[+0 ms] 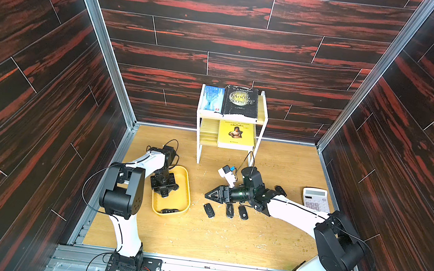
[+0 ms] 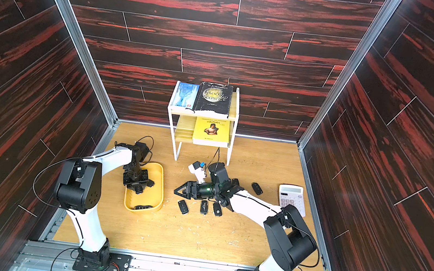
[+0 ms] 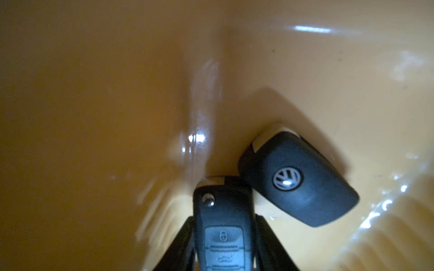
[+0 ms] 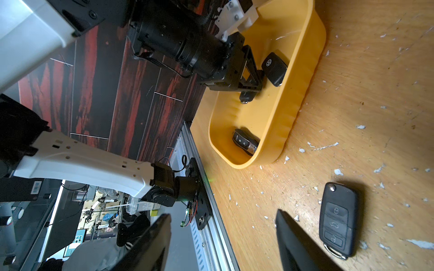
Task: Place the car key into the storage box
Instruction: Place the car key in the storage box, then move the storage box to the center of the board.
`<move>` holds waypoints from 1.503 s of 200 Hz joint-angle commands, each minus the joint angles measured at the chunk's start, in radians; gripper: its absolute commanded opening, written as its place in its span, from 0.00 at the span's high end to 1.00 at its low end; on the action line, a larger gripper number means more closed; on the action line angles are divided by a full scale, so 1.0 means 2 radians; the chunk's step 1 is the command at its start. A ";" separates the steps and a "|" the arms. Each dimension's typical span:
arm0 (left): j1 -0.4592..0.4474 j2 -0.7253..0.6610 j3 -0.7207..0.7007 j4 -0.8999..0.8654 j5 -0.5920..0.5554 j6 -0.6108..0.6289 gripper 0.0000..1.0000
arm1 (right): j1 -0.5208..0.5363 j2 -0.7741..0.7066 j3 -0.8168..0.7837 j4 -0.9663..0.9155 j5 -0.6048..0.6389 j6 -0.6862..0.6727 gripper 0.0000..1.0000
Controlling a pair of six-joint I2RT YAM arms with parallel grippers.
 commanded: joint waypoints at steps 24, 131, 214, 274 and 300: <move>0.003 0.001 0.007 0.000 -0.006 -0.001 0.25 | 0.012 0.038 0.041 -0.058 0.023 -0.039 0.24; 0.003 -0.172 -0.018 0.058 0.089 0.010 0.00 | 0.048 0.153 0.197 -0.174 0.125 -0.115 0.28; 0.027 -0.373 -0.044 0.082 0.140 -0.012 0.00 | 0.088 0.252 0.341 -0.257 0.212 -0.147 0.32; 0.090 -0.401 -0.066 0.070 0.178 -0.006 0.00 | 0.106 0.337 0.468 -0.335 0.308 -0.160 0.45; 0.090 -0.403 -0.069 0.072 0.182 -0.004 0.00 | 0.109 0.364 0.514 -0.361 0.352 -0.162 0.50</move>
